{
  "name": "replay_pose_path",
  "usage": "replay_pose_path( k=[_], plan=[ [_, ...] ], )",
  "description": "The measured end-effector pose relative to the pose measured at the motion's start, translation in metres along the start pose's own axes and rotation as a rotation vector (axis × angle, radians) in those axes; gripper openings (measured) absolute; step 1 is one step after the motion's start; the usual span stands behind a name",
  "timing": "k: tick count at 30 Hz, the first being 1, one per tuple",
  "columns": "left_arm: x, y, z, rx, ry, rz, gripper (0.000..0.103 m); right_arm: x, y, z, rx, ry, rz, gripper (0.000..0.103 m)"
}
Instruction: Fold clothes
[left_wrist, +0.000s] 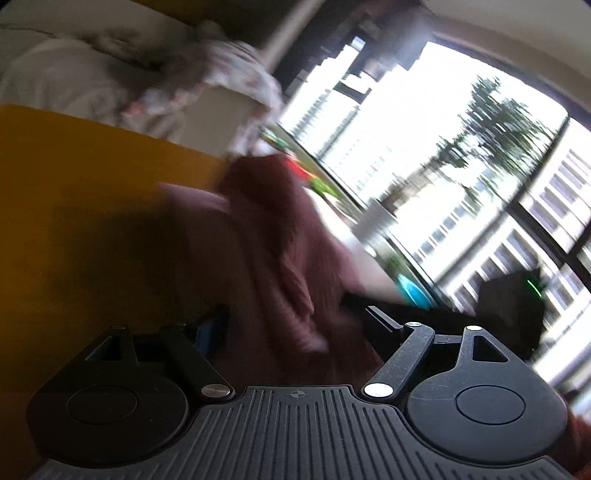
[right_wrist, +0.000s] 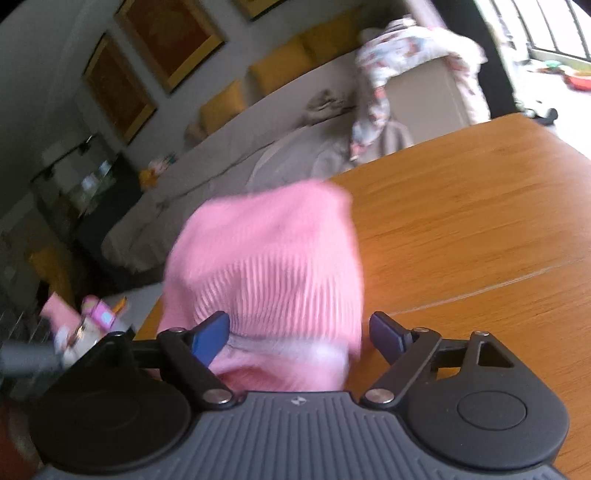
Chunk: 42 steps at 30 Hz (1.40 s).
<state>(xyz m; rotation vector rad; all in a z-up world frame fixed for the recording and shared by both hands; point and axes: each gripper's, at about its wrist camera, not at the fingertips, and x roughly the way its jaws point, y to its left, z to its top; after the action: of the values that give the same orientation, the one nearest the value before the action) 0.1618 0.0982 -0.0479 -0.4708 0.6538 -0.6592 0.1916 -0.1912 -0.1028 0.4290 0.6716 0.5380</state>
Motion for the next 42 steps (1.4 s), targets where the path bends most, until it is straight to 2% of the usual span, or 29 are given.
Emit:
replay_pose_path(
  k=[2, 4, 7, 8, 10, 13, 15, 17, 19, 23, 25, 27, 29, 31, 33, 35, 36, 38, 40, 42],
  plan=[
    [-0.004, -0.013, -0.003, 0.016, 0.019, -0.087, 0.083, -0.008, -0.011, 0.001, 0.041, -0.020, 0.002, 0.085],
    [-0.015, -0.022, 0.006, 0.015, -0.025, -0.126, 0.086, -0.014, -0.018, 0.001, 0.066, -0.035, 0.008, 0.085],
    [-0.028, -0.026, 0.030, -0.035, -0.104, -0.129, 0.093, -0.019, -0.012, -0.004, 0.021, -0.051, 0.019, 0.082],
    [-0.025, -0.024, 0.037, -0.057, -0.109, -0.115, 0.093, -0.021, -0.006, -0.006, -0.013, -0.058, 0.017, 0.081],
    [-0.014, -0.017, 0.052, -0.107, -0.099, -0.076, 0.093, -0.023, 0.007, -0.010, -0.090, -0.072, 0.014, 0.081],
    [0.015, 0.000, 0.066, -0.210, -0.029, -0.041, 0.092, -0.026, 0.017, -0.013, -0.156, -0.087, 0.015, 0.081],
    [0.035, 0.010, 0.073, -0.259, -0.005, -0.077, 0.092, -0.026, 0.019, -0.013, -0.169, -0.088, 0.014, 0.081],
    [0.043, 0.020, 0.082, -0.303, -0.046, -0.088, 0.092, -0.025, 0.018, -0.012, -0.168, -0.079, 0.012, 0.081],
    [0.041, 0.030, 0.093, -0.327, -0.126, -0.043, 0.092, -0.025, 0.017, -0.012, -0.170, -0.073, 0.012, 0.081],
    [0.011, 0.048, 0.099, -0.353, -0.309, 0.108, 0.095, -0.024, 0.021, -0.014, -0.192, -0.072, 0.011, 0.081],
    [-0.008, 0.055, 0.095, -0.379, -0.371, 0.167, 0.096, -0.025, 0.021, -0.015, -0.192, -0.078, 0.012, 0.081],
    [-0.026, 0.060, 0.088, -0.406, -0.396, 0.208, 0.096, -0.027, 0.020, -0.015, -0.183, -0.095, 0.014, 0.081],
    [-0.033, 0.058, 0.077, -0.398, -0.355, 0.194, 0.096, -0.035, 0.023, -0.018, -0.200, -0.145, 0.007, 0.081],
    [-0.038, 0.054, 0.065, -0.385, -0.306, 0.173, 0.096, -0.045, 0.034, -0.025, -0.289, -0.199, -0.022, 0.081],
    [-0.035, 0.044, 0.051, -0.332, -0.241, 0.177, 0.096, -0.052, 0.052, -0.034, -0.450, -0.230, -0.069, 0.082],
    [-0.028, 0.035, 0.037, -0.290, -0.180, 0.180, 0.096, -0.050, 0.070, -0.043, -0.634, -0.218, -0.114, 0.086],
    [-0.024, 0.033, 0.031, -0.286, -0.156, 0.177, 0.096, -0.050, 0.074, -0.042, -0.662, -0.209, -0.115, 0.086],
    [-0.015, 0.028, 0.018, -0.277, -0.109, 0.170, 0.092, -0.050, 0.076, -0.036, -0.668, -0.192, -0.101, 0.086],
    [-0.014, 0.020, 0.016, -0.285, -0.104, 0.138, 0.089, -0.054, 0.066, -0.018, -0.557, -0.195, -0.071, 0.084],
    [-0.017, 0.013, 0.021, -0.288, -0.120, 0.093, 0.089, -0.052, 0.052, -0.002, -0.455, -0.183, -0.083, 0.070]
  ],
)
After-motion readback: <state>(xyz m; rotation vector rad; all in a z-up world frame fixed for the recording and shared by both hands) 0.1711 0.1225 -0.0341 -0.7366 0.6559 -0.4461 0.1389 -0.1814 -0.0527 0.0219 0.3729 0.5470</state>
